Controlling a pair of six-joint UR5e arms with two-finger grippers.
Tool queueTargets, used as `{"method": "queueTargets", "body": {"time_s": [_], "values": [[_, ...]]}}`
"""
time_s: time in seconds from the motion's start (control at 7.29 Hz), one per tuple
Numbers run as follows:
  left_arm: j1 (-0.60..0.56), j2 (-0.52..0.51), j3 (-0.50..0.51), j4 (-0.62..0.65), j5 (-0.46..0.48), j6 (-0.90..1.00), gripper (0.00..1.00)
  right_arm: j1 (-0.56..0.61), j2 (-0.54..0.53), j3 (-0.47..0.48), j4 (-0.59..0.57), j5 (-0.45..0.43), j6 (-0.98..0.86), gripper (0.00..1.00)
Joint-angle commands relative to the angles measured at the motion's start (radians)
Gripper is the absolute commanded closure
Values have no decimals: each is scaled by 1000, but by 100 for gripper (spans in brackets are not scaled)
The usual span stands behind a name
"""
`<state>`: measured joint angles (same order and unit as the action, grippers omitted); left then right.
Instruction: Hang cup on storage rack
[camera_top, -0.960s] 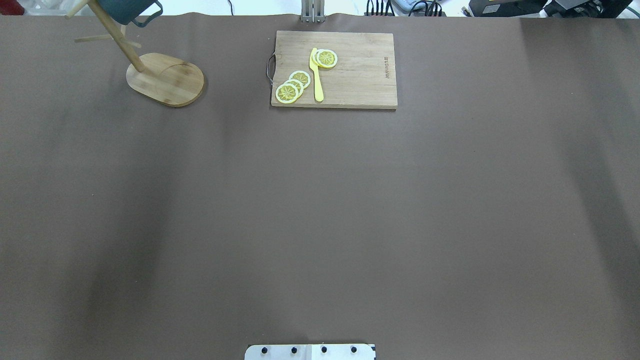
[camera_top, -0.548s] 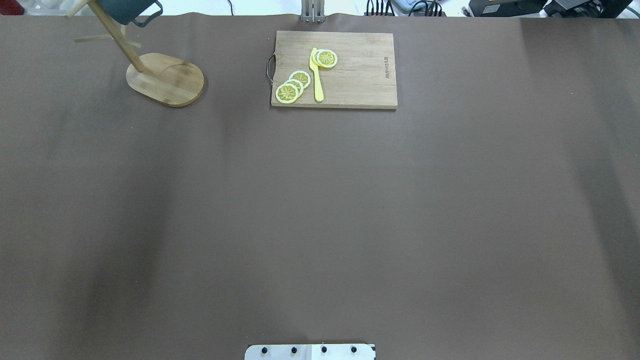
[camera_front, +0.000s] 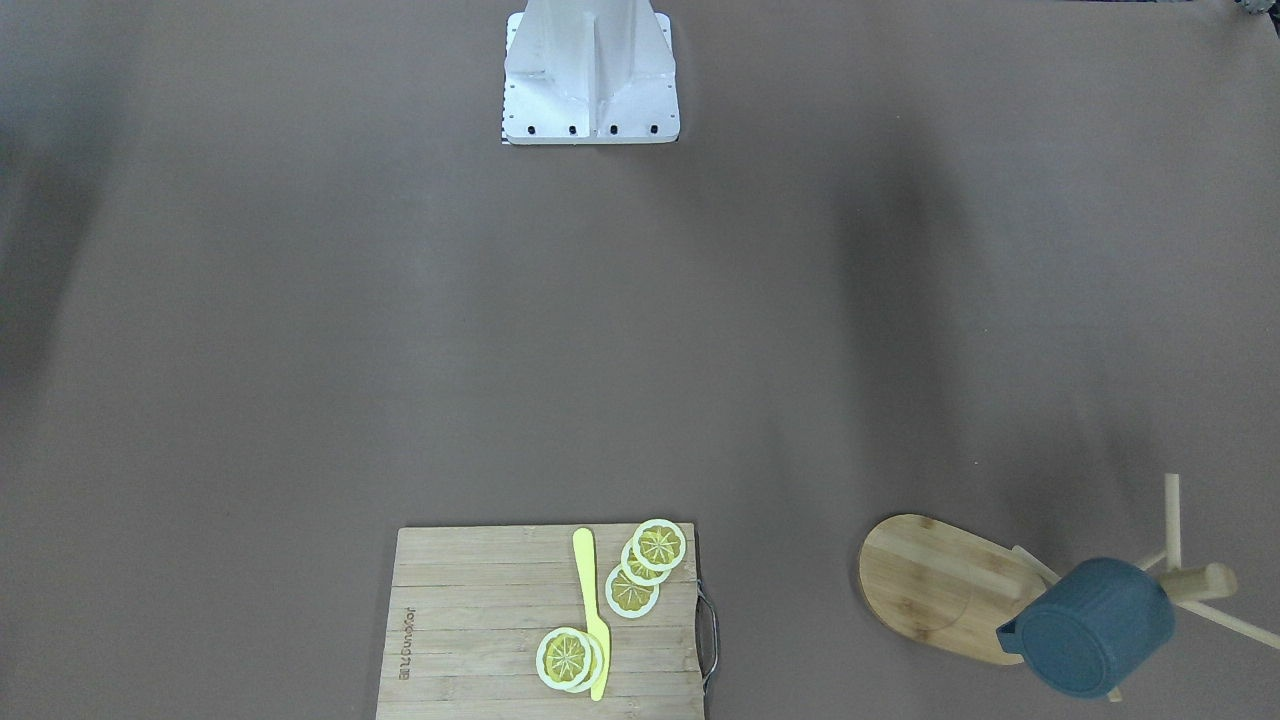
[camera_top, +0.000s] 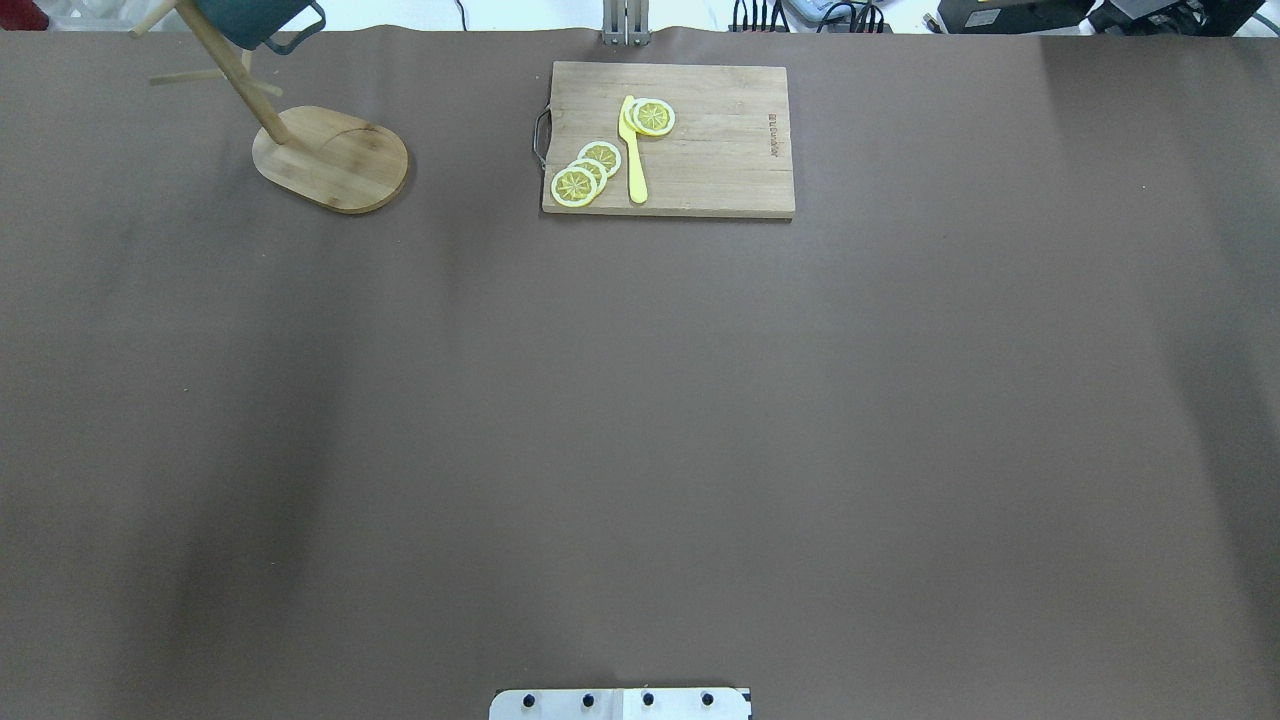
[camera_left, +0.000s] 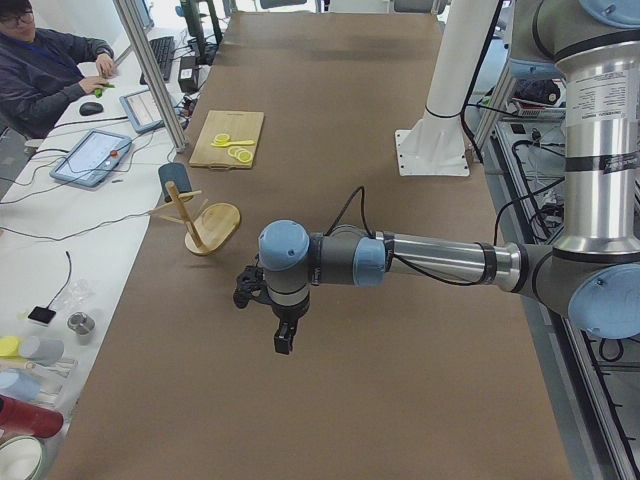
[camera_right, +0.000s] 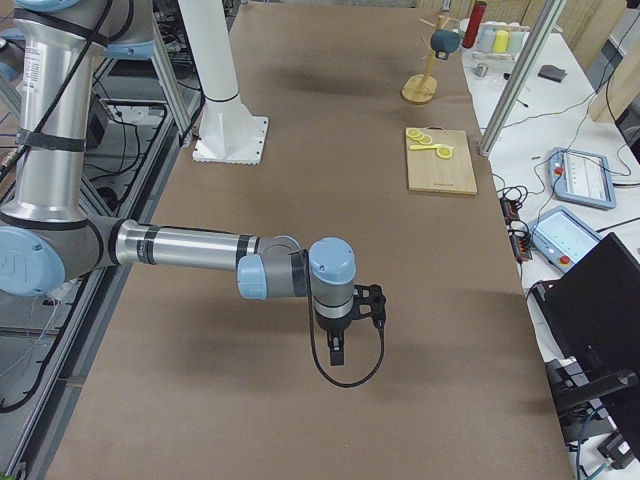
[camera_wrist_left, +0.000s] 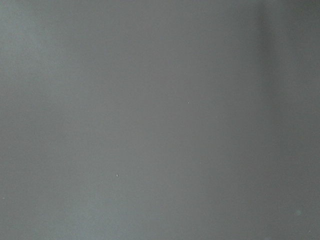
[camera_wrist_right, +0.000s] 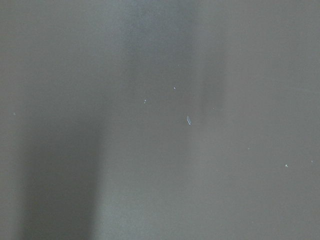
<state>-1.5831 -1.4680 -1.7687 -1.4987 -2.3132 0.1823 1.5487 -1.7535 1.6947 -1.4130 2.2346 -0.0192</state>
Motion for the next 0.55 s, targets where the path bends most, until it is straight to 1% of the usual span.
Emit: {"method": "queueTargets", "body": {"time_s": [0.0,0.41], "values": [[2,17,-5,-2,-2,-1,1,1,2,-7,2,-1,-4,0],[2,17,-5,-3,-2,-1,1,1,3,-6,-1,10,5,0]]}}
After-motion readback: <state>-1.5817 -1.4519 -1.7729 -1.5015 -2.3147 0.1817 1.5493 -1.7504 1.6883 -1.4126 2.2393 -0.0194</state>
